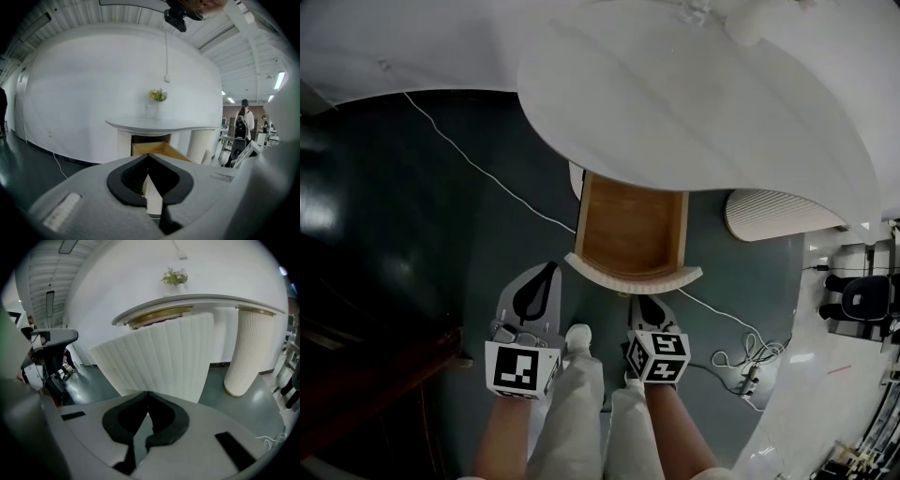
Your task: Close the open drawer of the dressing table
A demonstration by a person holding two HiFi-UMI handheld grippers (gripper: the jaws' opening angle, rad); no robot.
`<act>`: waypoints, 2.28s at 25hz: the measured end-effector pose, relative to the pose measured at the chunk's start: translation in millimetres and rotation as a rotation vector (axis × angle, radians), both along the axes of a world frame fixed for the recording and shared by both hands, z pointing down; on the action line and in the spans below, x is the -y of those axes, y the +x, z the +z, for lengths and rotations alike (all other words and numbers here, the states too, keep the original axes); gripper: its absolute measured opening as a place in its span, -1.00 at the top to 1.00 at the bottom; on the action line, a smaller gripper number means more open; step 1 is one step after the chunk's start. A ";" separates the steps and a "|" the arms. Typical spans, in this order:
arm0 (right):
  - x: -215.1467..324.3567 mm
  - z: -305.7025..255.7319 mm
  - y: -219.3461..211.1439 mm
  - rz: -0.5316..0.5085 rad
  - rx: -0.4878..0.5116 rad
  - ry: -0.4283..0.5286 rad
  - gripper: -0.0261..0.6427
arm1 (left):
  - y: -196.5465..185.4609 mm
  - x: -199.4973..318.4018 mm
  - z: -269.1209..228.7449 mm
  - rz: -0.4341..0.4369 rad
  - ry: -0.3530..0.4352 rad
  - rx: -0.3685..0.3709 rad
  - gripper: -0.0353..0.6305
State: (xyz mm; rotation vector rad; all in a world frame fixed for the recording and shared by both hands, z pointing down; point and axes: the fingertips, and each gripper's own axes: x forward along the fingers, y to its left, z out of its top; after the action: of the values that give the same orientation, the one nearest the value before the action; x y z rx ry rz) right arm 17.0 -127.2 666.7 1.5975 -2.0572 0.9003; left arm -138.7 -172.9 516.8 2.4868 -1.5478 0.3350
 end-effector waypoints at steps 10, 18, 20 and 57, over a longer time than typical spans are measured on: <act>35.4 -2.1 4.0 0.080 -0.017 0.084 0.94 | -11.5 22.0 5.9 0.028 0.000 -0.027 0.84; 60.7 -1.7 6.9 0.080 -0.012 0.139 0.94 | -2.7 35.3 19.5 0.045 -0.006 -0.020 0.84; 65.5 -1.1 6.9 0.065 -0.027 0.153 0.94 | 1.7 37.1 25.4 0.051 -0.019 -0.012 0.84; 155.7 -8.8 18.8 0.125 -0.116 0.386 0.94 | 23.4 89.4 27.8 0.061 0.022 0.025 0.84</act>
State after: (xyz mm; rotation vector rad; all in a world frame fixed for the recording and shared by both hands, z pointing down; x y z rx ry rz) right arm 35.8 -283.0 657.9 1.9414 -2.1611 0.4510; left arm -115.3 -262.3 544.6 2.5600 -1.4946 0.3614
